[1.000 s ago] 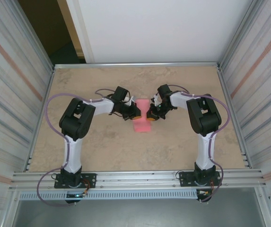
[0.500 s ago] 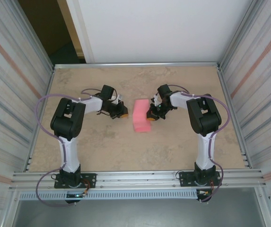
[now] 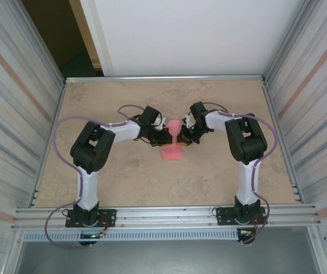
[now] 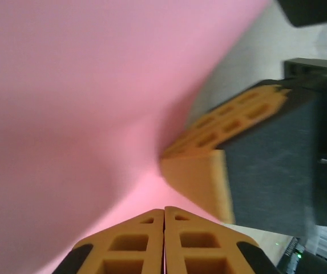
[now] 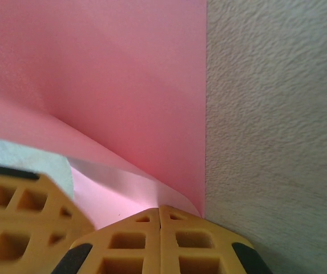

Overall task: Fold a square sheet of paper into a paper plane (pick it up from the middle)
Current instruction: First fold the square sheet of paper in half at the center of the table.

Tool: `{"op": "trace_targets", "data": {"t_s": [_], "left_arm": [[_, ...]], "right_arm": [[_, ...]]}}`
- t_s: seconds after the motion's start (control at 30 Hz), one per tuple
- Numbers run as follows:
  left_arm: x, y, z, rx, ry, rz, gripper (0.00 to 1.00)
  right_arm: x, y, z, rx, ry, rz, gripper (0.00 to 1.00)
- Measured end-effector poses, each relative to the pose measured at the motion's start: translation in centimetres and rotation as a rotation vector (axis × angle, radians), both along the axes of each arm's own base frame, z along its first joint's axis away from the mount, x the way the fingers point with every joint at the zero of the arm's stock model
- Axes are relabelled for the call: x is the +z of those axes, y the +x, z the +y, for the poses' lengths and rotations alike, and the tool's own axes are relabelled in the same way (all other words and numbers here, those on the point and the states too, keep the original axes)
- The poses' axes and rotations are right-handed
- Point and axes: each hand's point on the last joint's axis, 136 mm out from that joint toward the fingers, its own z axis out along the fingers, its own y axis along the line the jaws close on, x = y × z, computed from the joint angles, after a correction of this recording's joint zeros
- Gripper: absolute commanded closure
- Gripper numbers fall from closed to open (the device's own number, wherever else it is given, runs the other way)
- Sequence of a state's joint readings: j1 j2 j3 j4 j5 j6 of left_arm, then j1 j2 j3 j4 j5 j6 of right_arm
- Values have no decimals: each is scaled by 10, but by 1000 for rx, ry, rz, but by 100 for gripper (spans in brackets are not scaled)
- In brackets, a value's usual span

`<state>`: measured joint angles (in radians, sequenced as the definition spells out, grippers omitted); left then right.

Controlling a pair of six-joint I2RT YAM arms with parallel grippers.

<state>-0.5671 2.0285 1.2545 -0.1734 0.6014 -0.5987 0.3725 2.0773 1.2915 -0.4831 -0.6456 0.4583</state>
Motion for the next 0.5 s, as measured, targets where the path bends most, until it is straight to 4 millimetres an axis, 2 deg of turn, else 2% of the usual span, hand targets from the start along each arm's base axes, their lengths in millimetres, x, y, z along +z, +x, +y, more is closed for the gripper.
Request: {"op": "trace_targets", "data": {"t_s": [0.13,0.37,0.5], "left_arm": [[-18,1,24,49,10,40,90],[-18,5,61,131,-7,64,90],[-11,11,67,150,-4,52,90]], "right_arm": [[0,0,0,0,0,0,96],[0,0,0,0,0,0,96],[0,0,0,0,0,0,96]]}}
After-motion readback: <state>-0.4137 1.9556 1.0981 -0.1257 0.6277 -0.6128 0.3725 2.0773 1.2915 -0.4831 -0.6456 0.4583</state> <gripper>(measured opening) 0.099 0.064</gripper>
